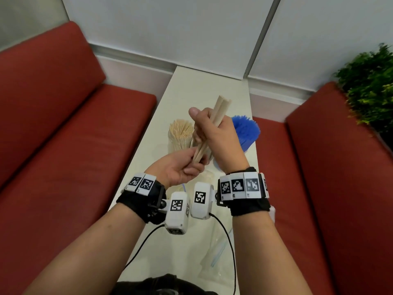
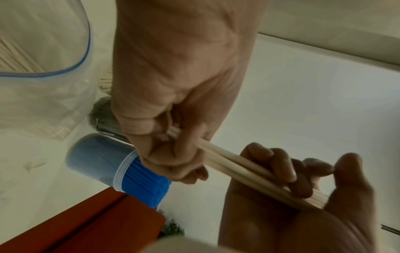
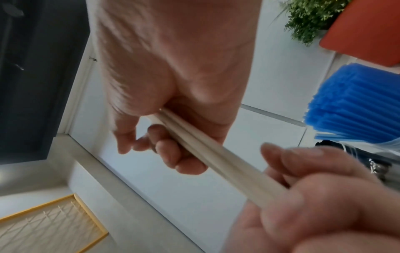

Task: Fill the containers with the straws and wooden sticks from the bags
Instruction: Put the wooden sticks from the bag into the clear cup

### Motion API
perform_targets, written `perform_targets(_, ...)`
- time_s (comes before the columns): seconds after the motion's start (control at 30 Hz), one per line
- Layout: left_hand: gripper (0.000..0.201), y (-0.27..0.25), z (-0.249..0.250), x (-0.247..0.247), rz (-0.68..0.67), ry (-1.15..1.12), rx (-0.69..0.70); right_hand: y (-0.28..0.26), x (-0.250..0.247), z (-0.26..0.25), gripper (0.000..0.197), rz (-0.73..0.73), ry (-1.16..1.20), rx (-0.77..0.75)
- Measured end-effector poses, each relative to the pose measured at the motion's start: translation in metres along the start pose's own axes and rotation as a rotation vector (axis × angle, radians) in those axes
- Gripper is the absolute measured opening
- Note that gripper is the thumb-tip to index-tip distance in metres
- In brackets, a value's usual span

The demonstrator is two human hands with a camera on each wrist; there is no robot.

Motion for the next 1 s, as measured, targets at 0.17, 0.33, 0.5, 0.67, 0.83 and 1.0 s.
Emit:
perform_targets(0.17,0.024,0.008,-0.007,-0.008,0.146,0.075,0.071,0.001,-0.014,0.007,0.047,-0.034,-0.166,0.044)
perform_targets(0.33,0.021,0.016,-0.021,-0.027,0.242,0.127,0.15,0.006,-0.05,-0.001,0.021,-0.245,-0.459,0.23)
perform_targets(0.5,0.025,0.029,-0.033,-0.037,0.213,0.145,0.181,0.006,-0.051,0.017,0.016,-0.297,-0.454,0.342)
perform_targets(0.67,0.032,0.032,-0.03,-0.069,0.407,0.225,0.178,0.027,-0.058,0.018,0.015,-0.225,-0.442,0.307)
perform_targets(0.83,0.027,0.014,-0.019,-0.094,0.263,0.628,0.199,0.088,-0.051,0.016,0.012,0.002,-0.414,0.1)
perform_targets(1.0,0.026,0.019,-0.036,-0.101,0.054,1.02,-0.138,0.138,-0.038,0.054,0.011,0.037,-0.483,0.105)
Point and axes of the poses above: each hand's wrist, its own y-axis towards the middle knuckle, its own x-axis out of the palm, z = x × y, the point moved 4 cm from there along y, towards the middle knuckle, and after that the axes turned 15 degrees about y, right-handed, at the moved point
